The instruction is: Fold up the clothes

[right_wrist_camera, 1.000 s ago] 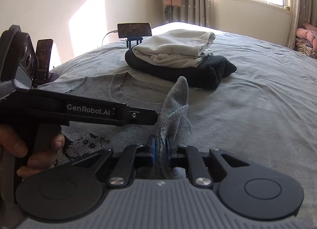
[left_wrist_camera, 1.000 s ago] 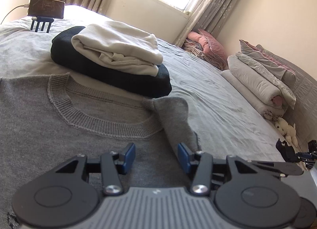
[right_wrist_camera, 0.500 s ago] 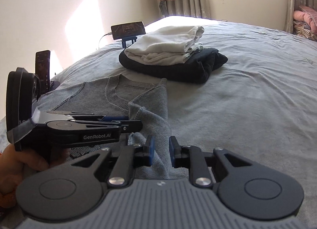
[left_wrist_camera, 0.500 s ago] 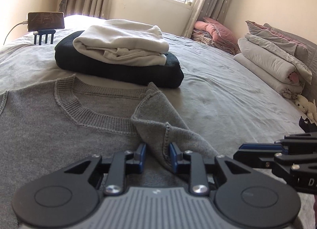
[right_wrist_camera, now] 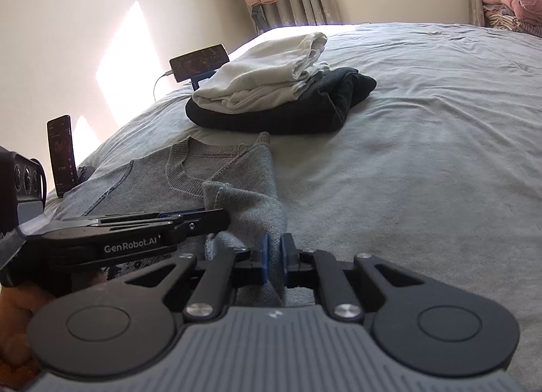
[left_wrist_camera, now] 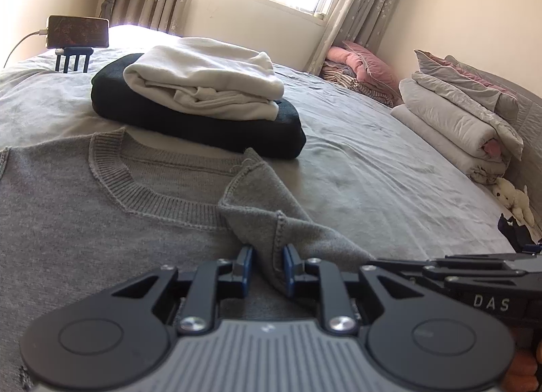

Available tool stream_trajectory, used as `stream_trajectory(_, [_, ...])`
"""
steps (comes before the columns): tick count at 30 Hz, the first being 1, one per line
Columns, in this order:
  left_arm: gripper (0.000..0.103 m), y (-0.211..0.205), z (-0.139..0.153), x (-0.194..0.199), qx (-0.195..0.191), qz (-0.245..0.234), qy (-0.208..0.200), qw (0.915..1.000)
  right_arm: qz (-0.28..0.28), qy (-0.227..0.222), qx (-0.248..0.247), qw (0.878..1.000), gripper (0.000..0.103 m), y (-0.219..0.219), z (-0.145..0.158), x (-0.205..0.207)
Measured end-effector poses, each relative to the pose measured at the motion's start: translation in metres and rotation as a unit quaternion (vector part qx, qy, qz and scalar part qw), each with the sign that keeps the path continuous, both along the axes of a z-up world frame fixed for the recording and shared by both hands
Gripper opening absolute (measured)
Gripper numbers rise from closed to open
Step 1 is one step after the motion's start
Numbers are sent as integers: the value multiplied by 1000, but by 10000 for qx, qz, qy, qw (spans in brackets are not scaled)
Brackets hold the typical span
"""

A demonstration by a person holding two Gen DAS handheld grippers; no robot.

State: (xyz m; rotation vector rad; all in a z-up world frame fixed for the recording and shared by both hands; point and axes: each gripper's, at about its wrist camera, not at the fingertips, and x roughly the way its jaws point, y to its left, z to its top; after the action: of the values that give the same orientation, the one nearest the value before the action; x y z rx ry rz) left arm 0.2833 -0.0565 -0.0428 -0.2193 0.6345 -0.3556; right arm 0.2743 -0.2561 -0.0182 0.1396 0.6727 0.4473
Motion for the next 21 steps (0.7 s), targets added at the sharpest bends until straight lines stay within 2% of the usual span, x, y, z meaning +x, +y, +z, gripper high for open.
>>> stream_trajectory(2, [21, -1, 1, -1, -2, -16, -32, 10000, -198, -245, -265, 9992, 0, 0, 8, -5])
stream_trajectory(4, [21, -1, 1, -1, 6, -26, -39, 10000, -632, -678, -897, 9917, 0, 0, 16, -11])
stream_trajectory(8, [21, 0, 2, 0, -20, -4, -1, 10000, -598, -497, -406, 9961, 0, -16, 21, -10])
stream_trajectory(9, [21, 0, 3, -1, 26, 20, -5, 10000, -497, -312, -201, 9981, 2, -18, 18, -6])
stream_trajectory(10, [14, -1, 3, -1, 72, 43, -8, 10000, -397, -128, -1, 9991, 15, -20, 15, -2])
stream_trajectory(11, [6, -1, 4, -2, 118, 67, -12, 9999, -337, 39, 133, 9993, 15, -20, 11, 2])
stream_trajectory(12, [4, -1, 4, -2, 140, 69, -27, 9999, -258, 173, 246, 9992, 17, -19, 8, 5])
stream_trajectory(15, [2, -2, 5, -4, 154, 34, -76, 9998, -138, 467, 388, 9981, 36, -13, -6, 13])
stream_trajectory(17, [2, -2, 5, -3, 157, 11, -79, 9998, -160, 584, 420, 9973, 36, -9, -15, 15])
stream_trajectory(18, [3, -2, 5, -3, 155, -8, -77, 9998, -176, 620, 464, 9968, 25, -9, -19, 16])
stream_trajectory(19, [3, -2, 4, -3, 140, -22, -69, 9999, -145, 633, 568, 9963, 9, -10, -20, 16])
stream_trajectory(21, [4, -2, 4, -3, 97, -32, -65, 9999, -195, 489, 550, 9971, 9, -10, -15, 12])
